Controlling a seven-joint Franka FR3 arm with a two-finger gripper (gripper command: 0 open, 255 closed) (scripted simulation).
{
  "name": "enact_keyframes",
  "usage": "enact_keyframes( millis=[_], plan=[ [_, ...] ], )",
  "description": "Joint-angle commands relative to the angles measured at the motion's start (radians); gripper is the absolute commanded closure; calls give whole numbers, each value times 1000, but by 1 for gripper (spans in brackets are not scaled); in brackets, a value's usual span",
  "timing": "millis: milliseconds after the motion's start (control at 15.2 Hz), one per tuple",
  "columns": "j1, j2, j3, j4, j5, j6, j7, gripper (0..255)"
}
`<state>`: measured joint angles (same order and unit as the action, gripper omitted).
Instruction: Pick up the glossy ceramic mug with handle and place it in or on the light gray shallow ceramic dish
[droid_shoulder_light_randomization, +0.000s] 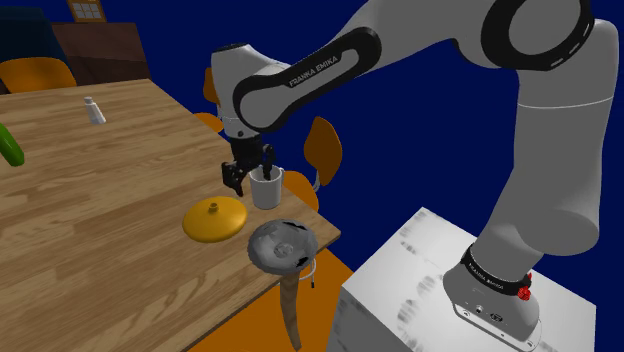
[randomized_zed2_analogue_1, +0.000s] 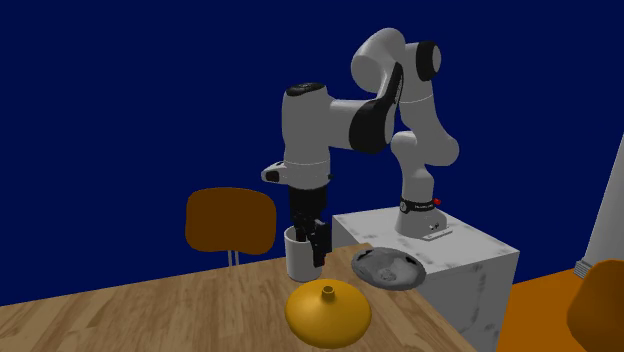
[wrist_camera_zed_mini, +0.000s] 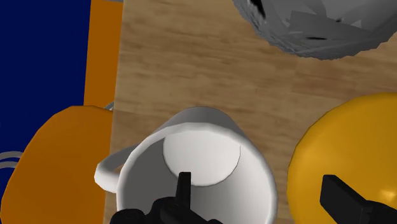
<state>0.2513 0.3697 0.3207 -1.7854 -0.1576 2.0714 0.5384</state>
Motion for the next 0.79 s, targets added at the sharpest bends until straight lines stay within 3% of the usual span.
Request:
enact_keyframes(
  millis=[0, 396, 462, 726],
  plan=[
    [0, 2, 0, -7, -1, 10, 2, 0],
    [1, 2, 0, -7, -2, 10, 2, 0],
    [1, 2, 0, -7, -2, 10, 2, 255],
    [1, 2, 0, -7, -2, 10, 2, 255]
  ],
)
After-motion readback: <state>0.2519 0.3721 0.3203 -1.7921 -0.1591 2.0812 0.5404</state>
